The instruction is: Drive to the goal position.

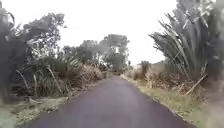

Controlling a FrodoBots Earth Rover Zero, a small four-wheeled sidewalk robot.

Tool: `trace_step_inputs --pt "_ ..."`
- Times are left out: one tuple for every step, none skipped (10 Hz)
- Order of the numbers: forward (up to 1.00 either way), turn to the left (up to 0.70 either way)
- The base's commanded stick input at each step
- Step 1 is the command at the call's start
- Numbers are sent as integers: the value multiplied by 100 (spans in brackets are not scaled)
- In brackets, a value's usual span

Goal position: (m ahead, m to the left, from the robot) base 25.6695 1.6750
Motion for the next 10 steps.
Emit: trace_step_inputs --pt "85 0" --pt "85 0" --pt "85 0" --pt "85 -2" --pt "85 -4" --pt "85 -4" --pt "85 -1" --pt "85 0" --pt "85 0" --pt "85 0"
